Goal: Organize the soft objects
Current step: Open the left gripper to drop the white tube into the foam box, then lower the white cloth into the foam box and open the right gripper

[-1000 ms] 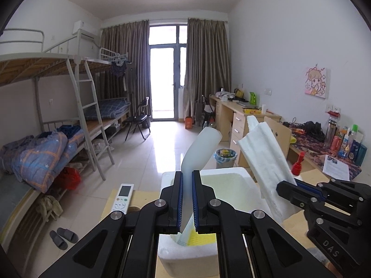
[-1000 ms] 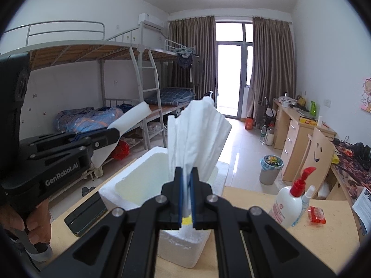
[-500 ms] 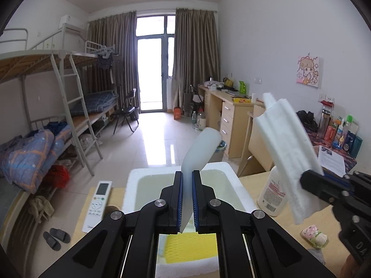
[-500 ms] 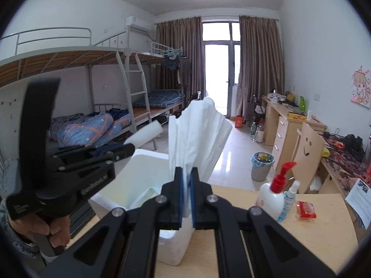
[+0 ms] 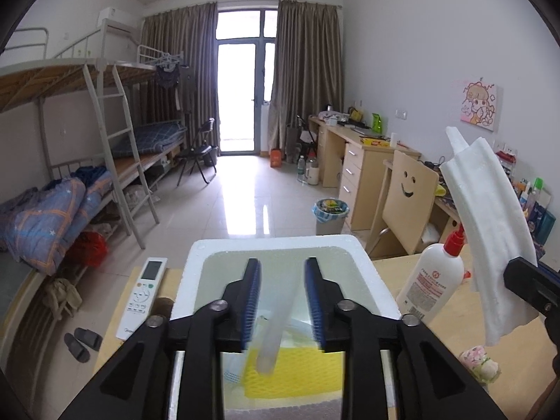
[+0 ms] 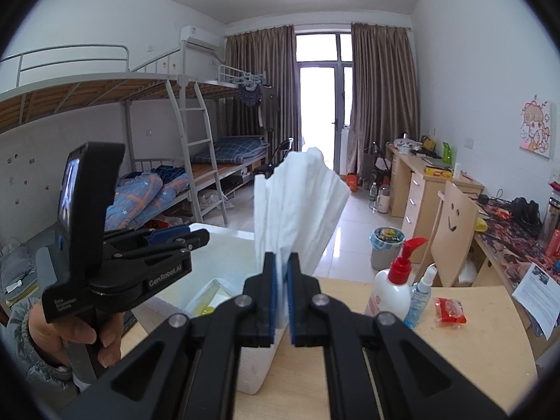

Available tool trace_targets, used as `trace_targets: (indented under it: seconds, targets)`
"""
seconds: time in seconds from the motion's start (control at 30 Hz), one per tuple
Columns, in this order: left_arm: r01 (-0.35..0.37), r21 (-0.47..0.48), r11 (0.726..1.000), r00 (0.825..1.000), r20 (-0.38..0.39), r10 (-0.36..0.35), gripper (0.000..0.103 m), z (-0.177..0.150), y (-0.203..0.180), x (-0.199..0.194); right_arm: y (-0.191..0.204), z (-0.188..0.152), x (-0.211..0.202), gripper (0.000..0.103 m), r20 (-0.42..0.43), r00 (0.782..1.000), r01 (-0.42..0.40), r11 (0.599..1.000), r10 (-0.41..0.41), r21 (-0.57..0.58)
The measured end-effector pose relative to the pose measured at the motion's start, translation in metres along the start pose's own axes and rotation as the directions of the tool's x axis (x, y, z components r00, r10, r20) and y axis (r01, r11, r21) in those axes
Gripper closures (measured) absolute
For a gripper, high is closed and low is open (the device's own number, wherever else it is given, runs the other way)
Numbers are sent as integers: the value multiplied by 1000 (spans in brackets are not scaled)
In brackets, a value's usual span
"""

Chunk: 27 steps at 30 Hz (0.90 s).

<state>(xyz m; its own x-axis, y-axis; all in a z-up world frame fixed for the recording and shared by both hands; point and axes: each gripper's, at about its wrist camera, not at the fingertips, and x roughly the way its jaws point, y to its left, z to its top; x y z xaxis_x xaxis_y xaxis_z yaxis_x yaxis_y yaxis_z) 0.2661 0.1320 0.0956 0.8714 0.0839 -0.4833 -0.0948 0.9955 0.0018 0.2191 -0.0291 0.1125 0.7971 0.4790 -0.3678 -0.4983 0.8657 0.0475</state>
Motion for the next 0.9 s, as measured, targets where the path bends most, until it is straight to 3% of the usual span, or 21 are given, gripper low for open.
trace_targets:
  seconds: [0.07,0.2,0.9]
  targets:
    - [-12,13,1000,1000,7,12,17,0,-4,-2,-2,0,0,95,1,1000,3,1000,-3,0]
    - [-47,40,998,997,67,45,6,-1,-10,-11,-4,-3,-3,95,3,1000,11,1000,-11,7]
    - [-130,-9,992,987,92,130,1,-3,17,-36,6,-1,6,95,-9,1000,-8,1000,8,-15]
